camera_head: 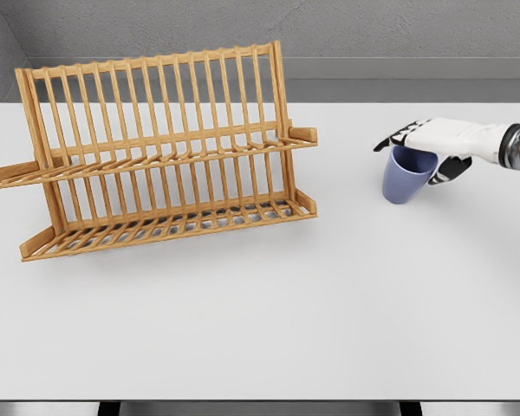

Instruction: Right arm put cup on second shelf

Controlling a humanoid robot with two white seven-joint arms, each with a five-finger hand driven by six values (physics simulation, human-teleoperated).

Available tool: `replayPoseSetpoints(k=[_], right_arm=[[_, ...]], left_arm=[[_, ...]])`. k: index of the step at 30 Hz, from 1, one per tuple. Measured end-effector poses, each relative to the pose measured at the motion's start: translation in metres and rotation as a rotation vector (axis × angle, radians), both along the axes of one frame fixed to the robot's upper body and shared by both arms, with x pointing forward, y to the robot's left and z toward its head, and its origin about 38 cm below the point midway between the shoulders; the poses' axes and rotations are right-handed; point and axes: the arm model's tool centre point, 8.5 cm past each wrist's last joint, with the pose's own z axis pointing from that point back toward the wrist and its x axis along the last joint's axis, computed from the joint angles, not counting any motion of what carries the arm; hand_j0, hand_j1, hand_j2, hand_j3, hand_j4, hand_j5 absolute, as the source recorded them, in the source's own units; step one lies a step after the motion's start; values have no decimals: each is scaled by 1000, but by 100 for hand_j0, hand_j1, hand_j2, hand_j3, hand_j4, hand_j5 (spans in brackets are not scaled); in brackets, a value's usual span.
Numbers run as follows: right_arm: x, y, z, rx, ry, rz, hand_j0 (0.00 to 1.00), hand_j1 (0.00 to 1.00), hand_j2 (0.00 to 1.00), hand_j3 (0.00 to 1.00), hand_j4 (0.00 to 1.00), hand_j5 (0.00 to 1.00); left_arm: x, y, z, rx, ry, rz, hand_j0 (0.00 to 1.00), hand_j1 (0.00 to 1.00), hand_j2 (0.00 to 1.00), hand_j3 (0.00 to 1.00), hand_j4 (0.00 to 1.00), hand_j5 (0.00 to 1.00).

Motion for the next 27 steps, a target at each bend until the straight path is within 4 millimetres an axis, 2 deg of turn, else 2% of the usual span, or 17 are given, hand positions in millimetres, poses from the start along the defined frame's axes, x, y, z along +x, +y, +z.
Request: replayPoseSetpoints(k=[3, 12, 27], right_arm=[[0, -1, 0, -5, 14, -5, 67, 67, 67, 67, 67, 67], [1, -2, 7, -21, 8, 2, 67, 67, 67, 67, 67, 67], [5, -4, 40, -7, -58, 4, 67, 67, 67, 67, 67, 67]], left_arm=[[0, 0, 0, 0, 0, 0, 100, 100, 100, 100, 100, 100], [0, 0, 0, 0, 0, 0, 100, 100, 100, 100, 100, 100], [0, 0, 0, 0, 0, 0, 100, 100, 100, 100, 100, 100]])
